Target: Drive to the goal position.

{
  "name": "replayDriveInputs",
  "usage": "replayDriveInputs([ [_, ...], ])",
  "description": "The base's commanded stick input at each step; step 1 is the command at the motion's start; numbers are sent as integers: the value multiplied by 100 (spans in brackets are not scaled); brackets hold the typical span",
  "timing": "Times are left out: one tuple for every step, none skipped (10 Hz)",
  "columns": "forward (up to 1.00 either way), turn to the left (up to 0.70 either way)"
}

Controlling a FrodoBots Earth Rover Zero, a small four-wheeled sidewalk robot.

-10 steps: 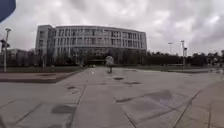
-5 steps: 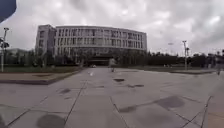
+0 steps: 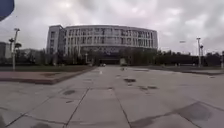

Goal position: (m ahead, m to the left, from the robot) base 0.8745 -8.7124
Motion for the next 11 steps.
replayDriveInputs([
  [70, 2],
  [70, 2],
  [70, 2],
  [70, 2],
  [70, 2],
  [70, 2],
  [70, 2],
  [70, 2],
  [70, 2],
  [70, 2],
  [70, 2],
])
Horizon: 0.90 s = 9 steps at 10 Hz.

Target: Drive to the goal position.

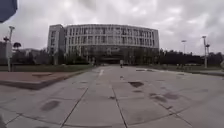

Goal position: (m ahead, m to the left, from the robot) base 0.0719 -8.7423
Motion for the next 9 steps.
replayDriveInputs([
  [70, 5],
  [70, 10],
  [70, 33],
  [70, 35],
  [70, 35],
  [70, 21],
  [70, 7],
  [70, 3],
  [70, 3],
])
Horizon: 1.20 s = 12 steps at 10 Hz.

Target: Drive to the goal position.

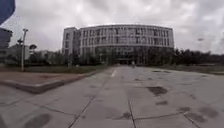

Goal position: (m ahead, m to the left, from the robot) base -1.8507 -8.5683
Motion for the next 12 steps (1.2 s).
replayDriveInputs([
  [70, 2],
  [70, 0],
  [70, 0],
  [70, 0],
  [70, 0],
  [70, 0],
  [70, 0],
  [70, -9],
  [70, -27],
  [70, -25],
  [70, 0],
  [70, 0],
])
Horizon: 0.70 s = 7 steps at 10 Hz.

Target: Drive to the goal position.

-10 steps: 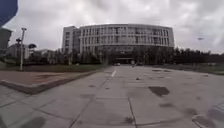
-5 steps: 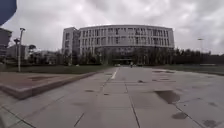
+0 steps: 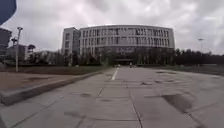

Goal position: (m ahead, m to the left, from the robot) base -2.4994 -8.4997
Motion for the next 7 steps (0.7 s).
replayDriveInputs([
  [70, 0],
  [70, 0],
  [70, 0],
  [70, 0],
  [70, 0],
  [70, 0],
  [70, 0],
])
